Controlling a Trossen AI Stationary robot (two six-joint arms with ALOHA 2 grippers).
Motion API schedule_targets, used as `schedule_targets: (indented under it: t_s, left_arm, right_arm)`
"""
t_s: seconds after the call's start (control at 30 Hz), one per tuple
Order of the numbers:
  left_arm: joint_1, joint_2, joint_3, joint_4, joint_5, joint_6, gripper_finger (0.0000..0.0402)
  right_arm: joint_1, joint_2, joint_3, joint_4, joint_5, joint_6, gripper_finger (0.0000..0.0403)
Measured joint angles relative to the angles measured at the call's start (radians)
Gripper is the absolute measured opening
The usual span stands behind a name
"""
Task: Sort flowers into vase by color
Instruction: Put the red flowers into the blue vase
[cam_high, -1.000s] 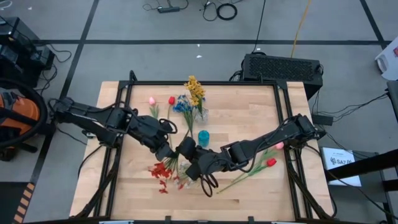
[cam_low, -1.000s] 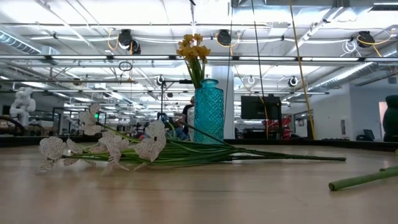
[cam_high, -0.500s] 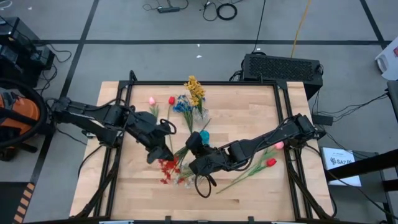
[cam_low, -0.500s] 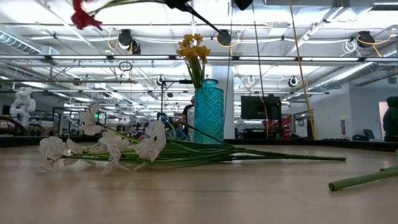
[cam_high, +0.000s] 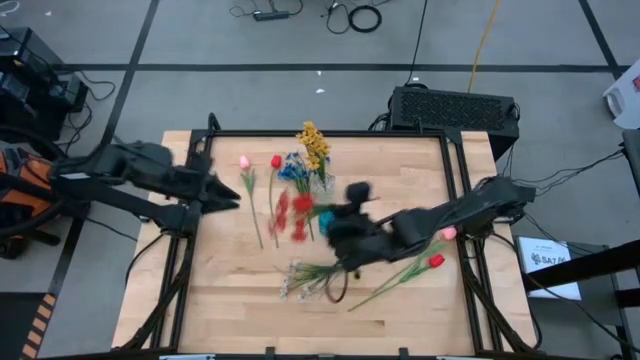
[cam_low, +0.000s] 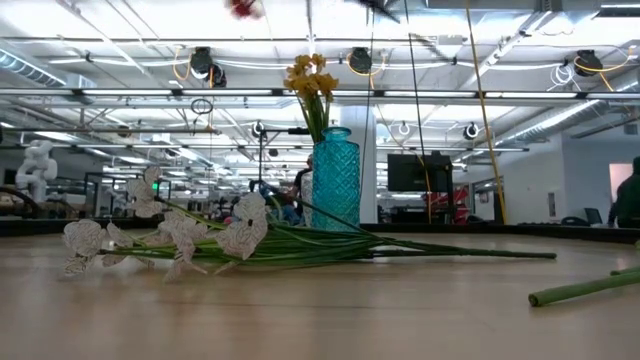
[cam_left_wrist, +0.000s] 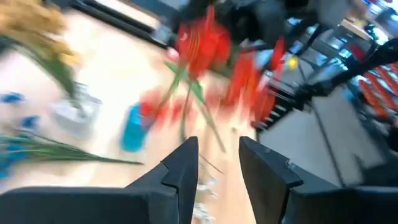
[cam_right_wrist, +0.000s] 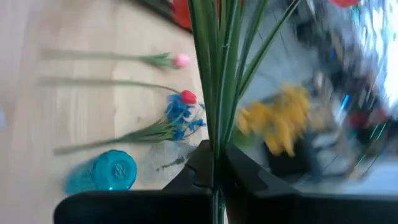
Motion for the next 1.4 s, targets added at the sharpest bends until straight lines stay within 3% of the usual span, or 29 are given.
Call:
schedule_targets:
  t_s: [0.17,0.33,0.47,0.63,0.77,0.87,0.97,1.17,1.3,1.4]
  left_arm:
    - [-0.033,-0.077,-0.045,0.002,-0.064,0.077,0.0122]
    - [-0.067,-0.129,-0.153,0.040,-0.161,0.124,0.0122]
    - [-0.086,-0.175,-0.285,0.129,-0.206,0.132,0.0122]
    - [-0.092,-0.222,-0.396,0.239,-0.270,0.176,0.0122]
    - [-0.092,-0.235,-0.423,0.290,-0.326,0.206,0.0122]
    - [-0.092,-0.234,-0.423,0.288,-0.328,0.210,0.0122]
    - [-0.092,-0.228,-0.423,0.288,-0.328,0.206,0.0122]
    - [-0.091,-0.226,-0.423,0.288,-0.357,0.205,0.0122]
    - [-0.091,-0.225,-0.423,0.288,-0.369,0.205,0.0122]
    - [-0.091,-0.224,-0.423,0.288,-0.372,0.210,0.0122]
  right_arm:
    - [-0.003,-0.144,0.001,-0.139,0.041,0.485,0.0002]
    - [0.060,-0.236,-0.046,-0.286,0.229,0.810,0.0002]
    - [0.126,-0.293,-0.172,-0.352,0.310,1.108,0.0003]
    - [0.185,-0.341,-0.410,-0.273,0.382,1.467,0.0003]
    - [0.206,-0.354,-0.608,-0.087,0.611,1.726,0.0003]
    - [0.175,-0.353,-0.702,0.010,0.615,1.858,0.0003]
    - [0.149,-0.331,-0.748,0.173,0.622,1.863,0.0003]
    - [0.149,-0.320,-0.697,0.324,0.603,1.539,0.0002]
    - [0.143,-0.320,-0.626,0.476,0.435,1.137,0.0001]
    - [0.102,-0.319,-0.621,0.742,0.226,0.771,0.0001]
